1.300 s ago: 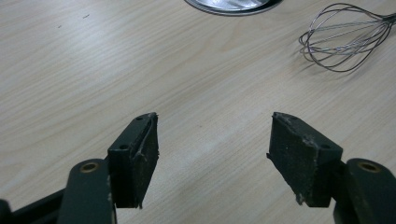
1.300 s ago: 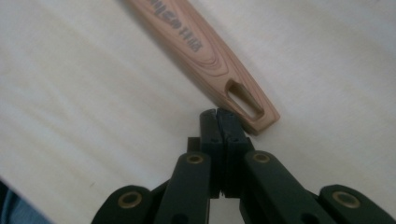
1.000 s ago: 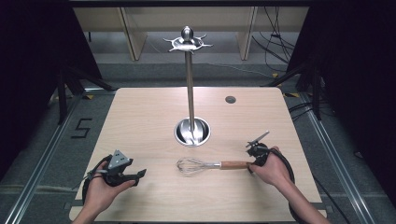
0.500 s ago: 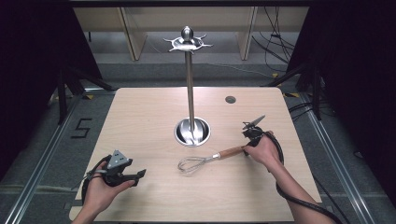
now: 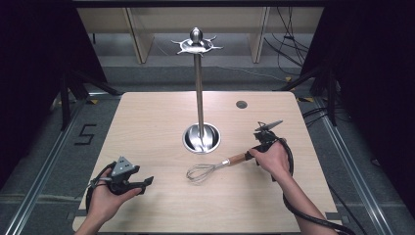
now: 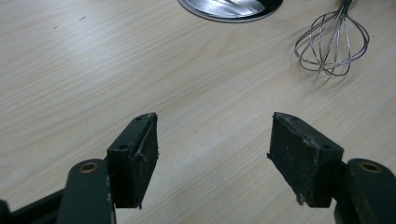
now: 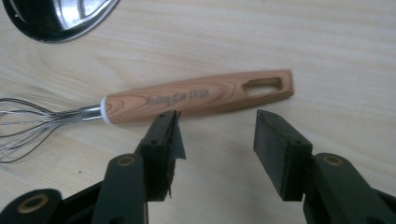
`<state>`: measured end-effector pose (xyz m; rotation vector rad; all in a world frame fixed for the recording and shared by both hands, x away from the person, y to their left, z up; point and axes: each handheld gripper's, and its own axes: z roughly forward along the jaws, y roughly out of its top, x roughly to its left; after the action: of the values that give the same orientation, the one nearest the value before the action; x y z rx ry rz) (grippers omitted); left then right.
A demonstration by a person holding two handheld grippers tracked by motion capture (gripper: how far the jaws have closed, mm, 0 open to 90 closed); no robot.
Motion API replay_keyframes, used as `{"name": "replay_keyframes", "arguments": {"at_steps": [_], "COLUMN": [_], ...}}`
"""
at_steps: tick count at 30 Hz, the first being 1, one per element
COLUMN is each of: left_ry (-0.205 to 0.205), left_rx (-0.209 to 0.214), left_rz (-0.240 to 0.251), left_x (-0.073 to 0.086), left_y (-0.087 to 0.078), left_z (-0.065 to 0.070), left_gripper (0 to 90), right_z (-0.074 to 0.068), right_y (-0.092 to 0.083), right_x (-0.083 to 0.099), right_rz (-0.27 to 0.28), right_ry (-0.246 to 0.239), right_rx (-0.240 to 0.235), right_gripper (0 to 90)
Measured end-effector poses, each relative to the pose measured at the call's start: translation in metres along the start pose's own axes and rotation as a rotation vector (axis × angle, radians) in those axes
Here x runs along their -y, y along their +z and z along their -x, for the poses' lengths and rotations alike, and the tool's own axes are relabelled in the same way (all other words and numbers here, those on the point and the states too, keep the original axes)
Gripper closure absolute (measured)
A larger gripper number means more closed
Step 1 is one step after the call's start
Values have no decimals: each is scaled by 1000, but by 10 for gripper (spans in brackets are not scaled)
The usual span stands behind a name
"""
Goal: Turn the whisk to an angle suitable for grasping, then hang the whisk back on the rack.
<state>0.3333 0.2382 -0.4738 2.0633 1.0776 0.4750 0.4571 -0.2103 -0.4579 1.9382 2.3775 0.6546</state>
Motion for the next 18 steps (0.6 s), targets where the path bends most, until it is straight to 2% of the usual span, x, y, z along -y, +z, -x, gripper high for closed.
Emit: {"name": "replay_keyframes", "arguments": {"at_steps": [3,4,5,6,7,9,10,11,12,13,14,15,16,17,18], "left_ry": [-6,-3,31,14,-4,-4,-7,45,22,20,-26,-11,29,-26,41], "left_rx": [-12,-6,-7,-23,-19,-19,-17,-24,-12,-10,-17,-24,-23,-22,-19], "left_rz": [19,-8,-39,-3,18,18,10,-38,-39,-43,4,-14,-39,2,-42], "left_x": [2,3,2,2,2,2,2,2,3,3,5,5,5,6,5], "left_y": [-1,-3,-5,-3,-1,-1,-1,-4,-3,-3,0,-1,-4,-2,-6], "left_z": [0,-2,-5,-3,-2,-2,-2,-5,-4,-4,-1,-2,-4,0,-4], "left_gripper": [321,321,321,322,322,322,322,322,322,322,322,322,322,322,322], "right_z": [-2,-2,-5,-9,-9,-11,-11,-11,-12,-12,-13,-16,-16,-18,-21], "right_y": [2,3,4,4,5,5,6,6,5,5,4,3,3,3,3], "right_x": [0,1,1,2,2,3,3,3,2,2,1,1,1,0,-1], "right_rz": [-20,-8,-13,-27,-9,-13,5,5,-3,-3,1,11,11,7,-16], "right_ry": [28,-12,-14,12,-14,3,11,11,26,26,35,44,44,53,94], "right_rx": [-7,-33,-21,-7,-9,-9,-7,-7,-8,-8,3,7,7,3,33], "right_gripper": [492,488,472,441,427,411,364,364,363,363,363,363,363,363,362]}}
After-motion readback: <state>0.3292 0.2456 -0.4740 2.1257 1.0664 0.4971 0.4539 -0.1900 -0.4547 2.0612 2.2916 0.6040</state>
